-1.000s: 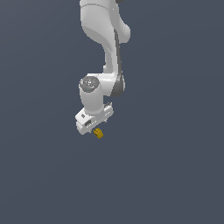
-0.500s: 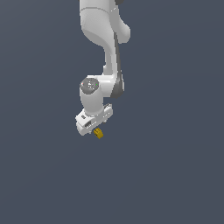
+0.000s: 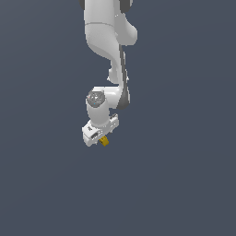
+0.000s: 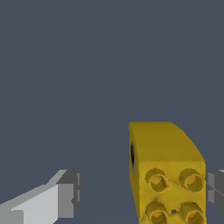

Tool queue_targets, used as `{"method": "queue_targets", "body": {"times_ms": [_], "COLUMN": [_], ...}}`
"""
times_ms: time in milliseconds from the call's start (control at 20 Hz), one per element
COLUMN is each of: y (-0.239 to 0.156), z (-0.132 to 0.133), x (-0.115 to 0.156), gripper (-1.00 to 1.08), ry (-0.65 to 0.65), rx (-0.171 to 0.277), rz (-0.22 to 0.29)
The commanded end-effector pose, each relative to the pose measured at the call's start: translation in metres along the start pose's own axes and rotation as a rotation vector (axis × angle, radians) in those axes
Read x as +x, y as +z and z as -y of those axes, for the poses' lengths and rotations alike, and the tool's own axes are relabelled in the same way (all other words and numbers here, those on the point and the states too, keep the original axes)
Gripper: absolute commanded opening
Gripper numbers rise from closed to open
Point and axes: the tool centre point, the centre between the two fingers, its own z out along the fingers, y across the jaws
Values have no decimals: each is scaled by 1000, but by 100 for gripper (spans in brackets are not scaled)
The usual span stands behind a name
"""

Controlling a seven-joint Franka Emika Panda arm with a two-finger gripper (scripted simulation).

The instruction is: Pick up the object and move it to a goal position.

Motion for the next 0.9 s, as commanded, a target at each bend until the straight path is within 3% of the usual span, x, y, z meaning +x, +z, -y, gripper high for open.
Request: {"method": "queue_targets", "body": {"times_ms": [0,50,100,850], "y": [3,4,4,-4], "z": [-1,-1,-1,0], "x": [1,1,1,7], "gripper": [100,100,-100,-100], "ry": [0,0,0,0], "rx": [-1,-1,-1,-1], "rz": [-1,-1,-1,-1]}}
